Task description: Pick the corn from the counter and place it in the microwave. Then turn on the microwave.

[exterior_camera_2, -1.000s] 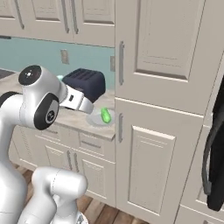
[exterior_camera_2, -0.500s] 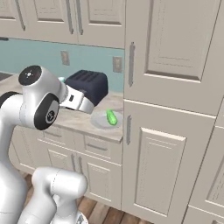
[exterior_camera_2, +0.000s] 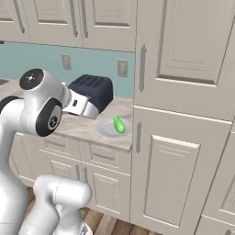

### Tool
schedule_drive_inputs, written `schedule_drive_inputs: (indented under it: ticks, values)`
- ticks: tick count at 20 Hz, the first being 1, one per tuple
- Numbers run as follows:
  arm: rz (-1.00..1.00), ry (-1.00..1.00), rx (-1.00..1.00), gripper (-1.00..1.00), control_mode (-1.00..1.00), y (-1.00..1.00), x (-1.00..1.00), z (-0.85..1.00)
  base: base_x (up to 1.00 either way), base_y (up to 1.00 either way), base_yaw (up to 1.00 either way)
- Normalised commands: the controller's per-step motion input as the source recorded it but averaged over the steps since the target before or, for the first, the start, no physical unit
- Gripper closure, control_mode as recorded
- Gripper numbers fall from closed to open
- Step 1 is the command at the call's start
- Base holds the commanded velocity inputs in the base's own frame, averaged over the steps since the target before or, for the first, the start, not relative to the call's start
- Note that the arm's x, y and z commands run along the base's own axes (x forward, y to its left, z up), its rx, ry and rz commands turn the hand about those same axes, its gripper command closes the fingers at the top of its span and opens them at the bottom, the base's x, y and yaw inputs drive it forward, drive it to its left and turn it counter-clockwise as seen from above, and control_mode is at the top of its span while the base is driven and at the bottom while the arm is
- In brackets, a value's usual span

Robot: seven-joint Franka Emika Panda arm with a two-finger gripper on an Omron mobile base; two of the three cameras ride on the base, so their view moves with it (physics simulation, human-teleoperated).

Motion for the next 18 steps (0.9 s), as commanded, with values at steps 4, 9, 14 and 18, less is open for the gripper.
schedule_drive_inputs:
  ticks: [4, 9, 14, 18]
  values:
    - [0.0, 0.0, 0.0, -1.0, 1.0, 0.0, 0.0, 0.0, 0.33, 0.26, -0.1]
    - [0.0, 0.0, 0.0, -1.0, 1.0, 0.0, 0.0, 0.0, 0.34, 0.27, -0.1]
    - [0.0, 0.0, 0.0, -1.0, 1.0, 0.0, 0.0, 0.0, 0.35, 0.29, -0.1]
    - [0.0, 0.0, 0.0, -1.0, 1.0, 0.0, 0.0, 0.0, 0.36, 0.29, -0.09]
